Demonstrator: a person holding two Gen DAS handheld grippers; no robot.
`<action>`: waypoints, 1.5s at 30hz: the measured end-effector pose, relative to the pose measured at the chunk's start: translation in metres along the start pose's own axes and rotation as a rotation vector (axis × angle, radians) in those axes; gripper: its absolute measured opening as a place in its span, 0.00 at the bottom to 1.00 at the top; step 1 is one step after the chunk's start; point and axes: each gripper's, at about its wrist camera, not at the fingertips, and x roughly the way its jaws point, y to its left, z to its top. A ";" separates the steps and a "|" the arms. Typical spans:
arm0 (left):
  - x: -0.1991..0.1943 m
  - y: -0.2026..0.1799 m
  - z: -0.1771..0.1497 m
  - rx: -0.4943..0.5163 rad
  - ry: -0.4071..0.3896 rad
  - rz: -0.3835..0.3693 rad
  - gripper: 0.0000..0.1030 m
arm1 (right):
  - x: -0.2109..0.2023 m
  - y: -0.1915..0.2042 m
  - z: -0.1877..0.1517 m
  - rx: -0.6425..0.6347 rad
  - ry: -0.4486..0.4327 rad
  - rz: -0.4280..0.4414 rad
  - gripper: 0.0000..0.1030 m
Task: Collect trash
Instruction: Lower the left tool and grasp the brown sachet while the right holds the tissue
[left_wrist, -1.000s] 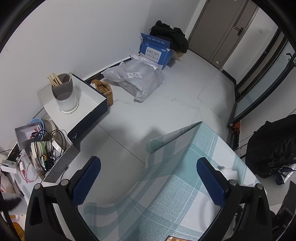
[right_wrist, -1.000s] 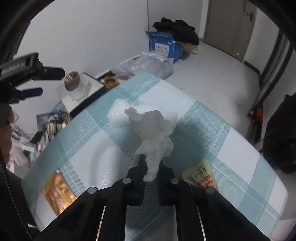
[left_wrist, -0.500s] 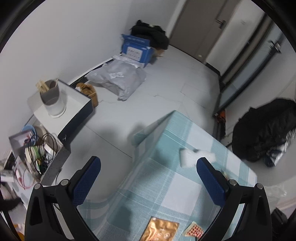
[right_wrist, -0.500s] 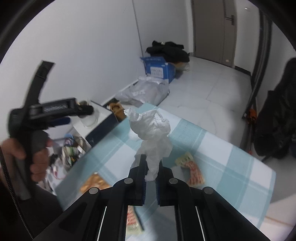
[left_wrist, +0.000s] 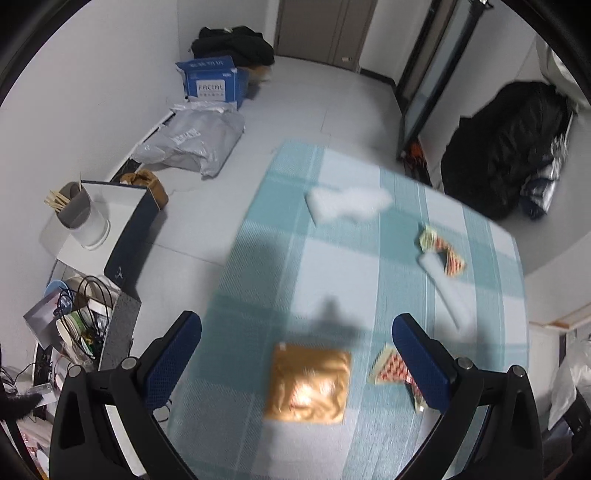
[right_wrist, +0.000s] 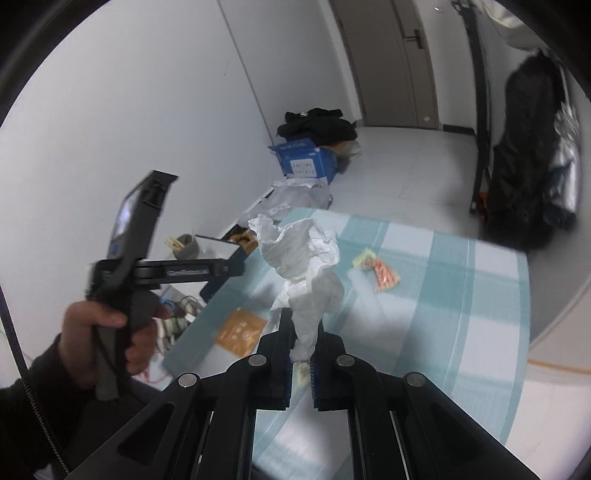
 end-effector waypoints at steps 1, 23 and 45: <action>0.002 -0.002 -0.003 0.011 0.015 0.005 0.99 | -0.002 -0.001 -0.003 0.004 0.002 -0.005 0.06; 0.035 -0.008 -0.038 0.144 0.107 0.070 0.94 | -0.029 0.016 -0.053 -0.051 -0.007 -0.038 0.06; 0.027 -0.017 -0.041 0.191 0.069 0.024 0.50 | -0.023 0.019 -0.054 -0.051 0.007 -0.039 0.06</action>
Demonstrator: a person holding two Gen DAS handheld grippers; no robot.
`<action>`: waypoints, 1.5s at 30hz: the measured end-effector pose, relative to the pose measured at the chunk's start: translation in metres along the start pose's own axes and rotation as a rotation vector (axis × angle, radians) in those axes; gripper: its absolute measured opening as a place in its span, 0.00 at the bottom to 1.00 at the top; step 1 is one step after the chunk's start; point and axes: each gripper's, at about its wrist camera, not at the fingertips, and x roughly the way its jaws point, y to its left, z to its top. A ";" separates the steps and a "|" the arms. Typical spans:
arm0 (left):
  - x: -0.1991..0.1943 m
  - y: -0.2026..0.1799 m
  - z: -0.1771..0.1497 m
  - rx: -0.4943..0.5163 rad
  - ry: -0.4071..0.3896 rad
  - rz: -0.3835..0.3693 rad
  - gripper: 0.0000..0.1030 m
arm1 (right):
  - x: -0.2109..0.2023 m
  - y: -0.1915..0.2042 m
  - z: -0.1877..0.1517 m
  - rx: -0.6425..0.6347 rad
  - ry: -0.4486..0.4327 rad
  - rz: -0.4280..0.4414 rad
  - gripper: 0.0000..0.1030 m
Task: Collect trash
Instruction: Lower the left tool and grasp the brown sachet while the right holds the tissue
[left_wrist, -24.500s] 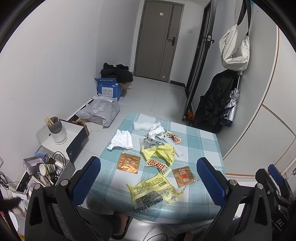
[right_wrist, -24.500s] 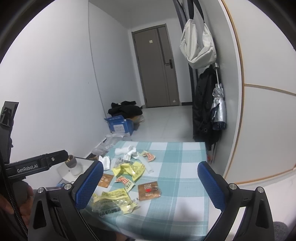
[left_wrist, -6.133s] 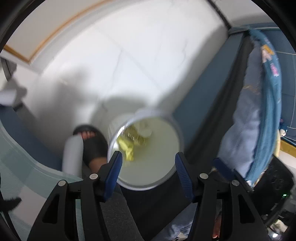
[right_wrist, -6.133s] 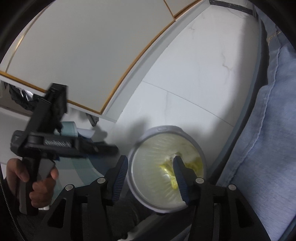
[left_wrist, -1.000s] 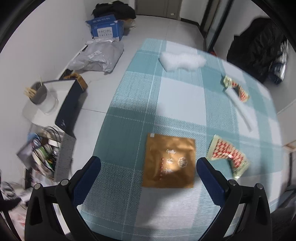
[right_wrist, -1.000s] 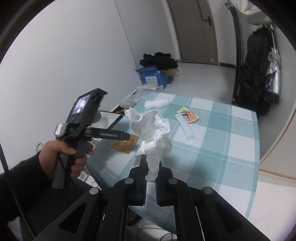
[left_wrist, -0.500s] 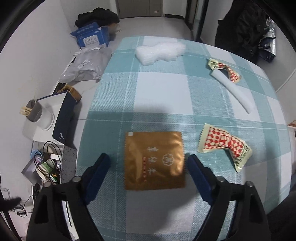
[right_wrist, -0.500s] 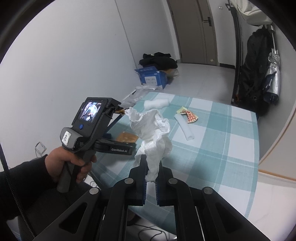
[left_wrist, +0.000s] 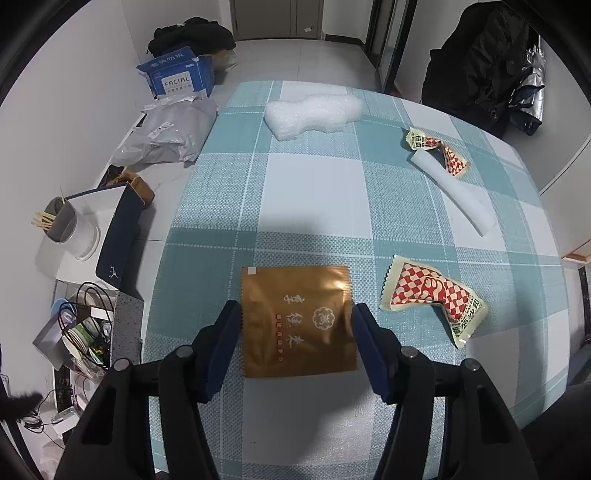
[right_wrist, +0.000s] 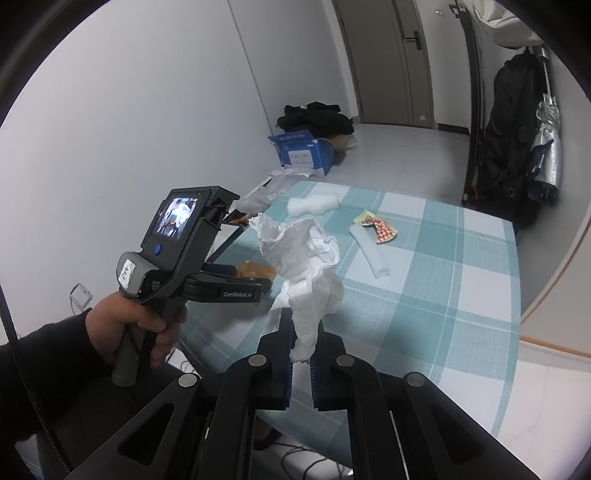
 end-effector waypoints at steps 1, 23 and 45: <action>-0.001 0.000 0.000 -0.002 -0.004 -0.012 0.47 | 0.000 0.000 0.000 -0.001 -0.001 -0.002 0.06; -0.011 0.009 0.002 -0.087 -0.045 -0.089 0.70 | -0.005 -0.009 0.002 0.031 -0.017 0.001 0.06; 0.003 -0.018 0.000 0.092 0.003 0.006 0.48 | -0.015 -0.014 0.007 0.062 -0.038 0.042 0.07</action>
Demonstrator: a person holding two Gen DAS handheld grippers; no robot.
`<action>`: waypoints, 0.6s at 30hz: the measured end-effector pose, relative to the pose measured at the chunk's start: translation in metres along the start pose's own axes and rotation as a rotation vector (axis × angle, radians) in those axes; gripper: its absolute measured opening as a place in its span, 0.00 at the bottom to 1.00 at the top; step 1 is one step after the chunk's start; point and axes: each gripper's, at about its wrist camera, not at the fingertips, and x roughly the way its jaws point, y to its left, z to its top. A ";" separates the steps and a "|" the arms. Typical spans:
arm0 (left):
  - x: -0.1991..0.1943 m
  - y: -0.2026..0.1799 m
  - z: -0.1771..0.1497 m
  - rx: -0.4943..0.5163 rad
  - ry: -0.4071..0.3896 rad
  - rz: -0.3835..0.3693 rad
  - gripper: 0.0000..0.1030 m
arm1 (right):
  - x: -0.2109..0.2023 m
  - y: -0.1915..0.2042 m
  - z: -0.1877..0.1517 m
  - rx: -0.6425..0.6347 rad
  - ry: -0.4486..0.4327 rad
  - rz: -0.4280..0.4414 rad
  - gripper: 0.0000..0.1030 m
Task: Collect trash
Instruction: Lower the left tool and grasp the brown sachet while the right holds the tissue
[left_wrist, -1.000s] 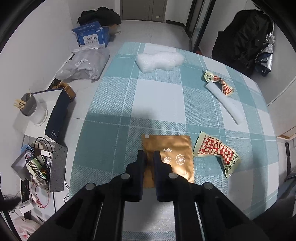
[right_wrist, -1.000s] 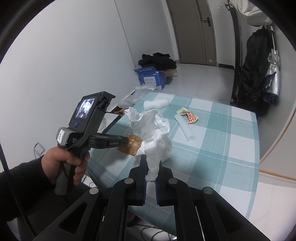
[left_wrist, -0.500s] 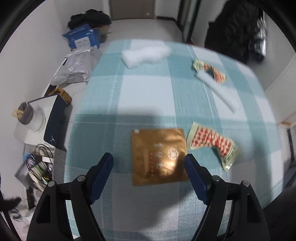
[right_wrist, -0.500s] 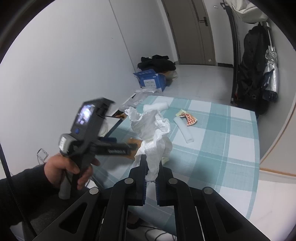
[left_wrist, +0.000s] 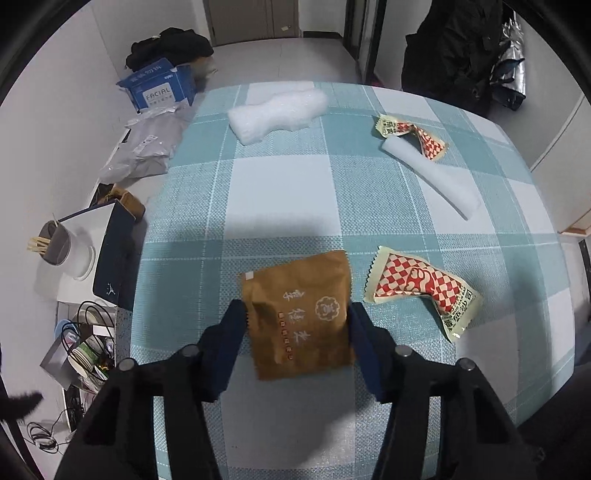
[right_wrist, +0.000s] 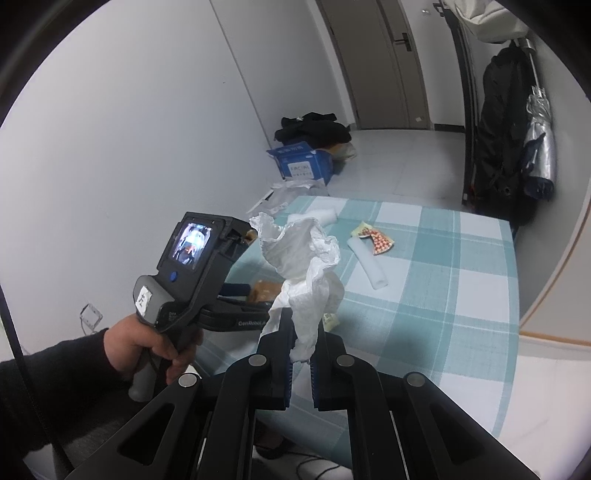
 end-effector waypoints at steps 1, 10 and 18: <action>0.000 0.000 0.000 -0.003 -0.002 0.002 0.48 | 0.000 0.000 0.000 0.001 -0.001 -0.001 0.07; 0.000 0.009 0.001 -0.061 -0.007 -0.032 0.41 | 0.000 -0.001 0.000 0.002 0.000 -0.011 0.07; -0.005 0.009 0.005 -0.071 -0.014 -0.065 0.16 | 0.002 -0.001 0.000 0.007 0.003 -0.019 0.07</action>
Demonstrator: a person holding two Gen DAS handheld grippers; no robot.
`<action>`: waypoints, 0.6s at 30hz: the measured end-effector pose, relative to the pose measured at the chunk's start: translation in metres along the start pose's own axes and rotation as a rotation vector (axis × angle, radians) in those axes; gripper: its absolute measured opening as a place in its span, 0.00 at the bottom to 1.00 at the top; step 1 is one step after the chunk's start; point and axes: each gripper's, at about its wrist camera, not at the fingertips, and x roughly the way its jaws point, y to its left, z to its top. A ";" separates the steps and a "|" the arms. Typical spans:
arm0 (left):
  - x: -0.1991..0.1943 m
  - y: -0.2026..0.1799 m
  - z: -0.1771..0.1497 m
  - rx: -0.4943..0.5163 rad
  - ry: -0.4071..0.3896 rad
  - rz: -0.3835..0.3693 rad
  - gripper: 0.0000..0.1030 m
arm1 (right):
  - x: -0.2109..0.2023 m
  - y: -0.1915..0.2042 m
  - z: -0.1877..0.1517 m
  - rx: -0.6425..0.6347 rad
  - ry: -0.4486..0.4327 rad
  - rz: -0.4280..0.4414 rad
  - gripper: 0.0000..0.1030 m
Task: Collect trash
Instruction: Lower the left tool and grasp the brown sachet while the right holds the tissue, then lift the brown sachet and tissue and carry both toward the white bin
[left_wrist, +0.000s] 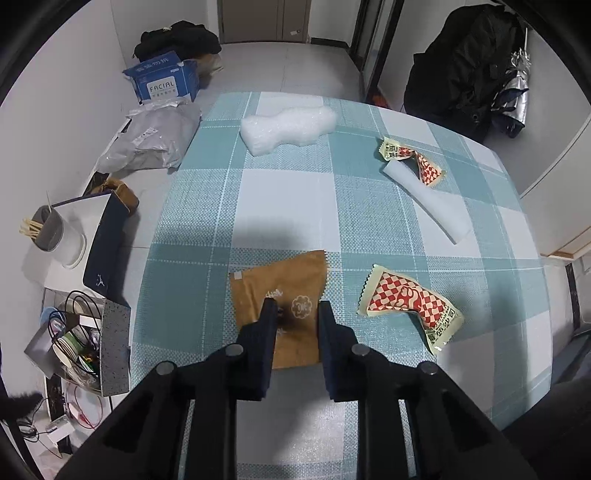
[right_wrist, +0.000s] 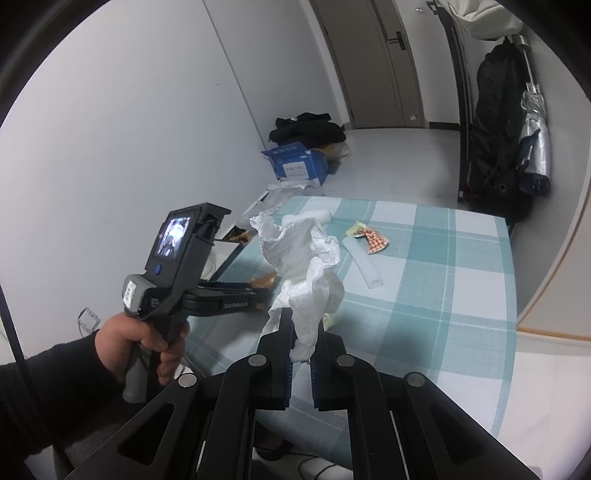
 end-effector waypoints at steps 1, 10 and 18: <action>0.000 0.000 0.000 -0.003 0.001 -0.004 0.15 | 0.000 0.001 0.000 -0.002 0.001 -0.001 0.07; -0.014 0.008 0.002 -0.029 -0.018 -0.039 0.05 | 0.006 0.004 0.000 -0.012 0.005 -0.020 0.07; -0.027 0.018 0.002 -0.059 -0.038 -0.076 0.02 | 0.011 0.007 0.003 -0.006 0.005 -0.030 0.07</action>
